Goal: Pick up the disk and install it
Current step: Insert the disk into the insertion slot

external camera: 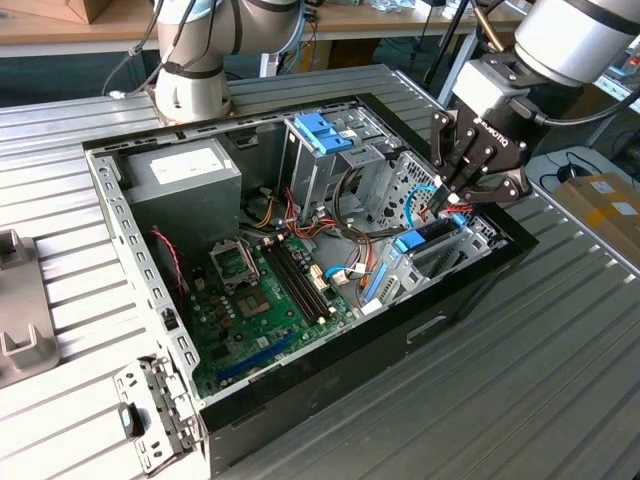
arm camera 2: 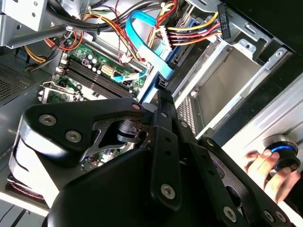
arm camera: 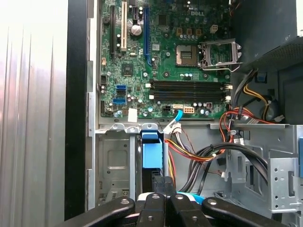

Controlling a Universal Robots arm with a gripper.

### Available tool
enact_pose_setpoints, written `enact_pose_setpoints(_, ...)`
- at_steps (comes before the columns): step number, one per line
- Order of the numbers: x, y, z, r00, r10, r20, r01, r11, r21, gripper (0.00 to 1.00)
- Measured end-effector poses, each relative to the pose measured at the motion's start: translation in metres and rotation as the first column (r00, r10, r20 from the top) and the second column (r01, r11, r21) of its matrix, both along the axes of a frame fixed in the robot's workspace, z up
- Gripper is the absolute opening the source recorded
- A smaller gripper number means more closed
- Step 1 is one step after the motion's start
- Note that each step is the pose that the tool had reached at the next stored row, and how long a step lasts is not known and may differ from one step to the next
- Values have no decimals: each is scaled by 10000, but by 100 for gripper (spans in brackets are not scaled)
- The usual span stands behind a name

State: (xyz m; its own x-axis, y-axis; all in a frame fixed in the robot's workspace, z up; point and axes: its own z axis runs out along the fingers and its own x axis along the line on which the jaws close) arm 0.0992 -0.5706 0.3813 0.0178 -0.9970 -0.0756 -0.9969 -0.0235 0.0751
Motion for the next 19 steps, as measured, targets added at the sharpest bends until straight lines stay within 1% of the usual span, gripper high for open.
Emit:
enact_pose_setpoints(3,0,0,50,10000,0,0,0,10000,0,10)
enact_pose_setpoints(4,0,0,84,10000,0,0,0,10000,1,10)
enact_pose_setpoints(5,0,0,92,10000,0,0,0,10000,1,10)
enact_pose_setpoints(10,2,0,95,10000,1,0,-1,10000,0,10)
enact_pose_setpoints(16,106,0,95,10000,0,-1,0,10000,-6,10)
enact_pose_setpoints(19,188,0,95,10000,1,0,-1,10000,-10,10)
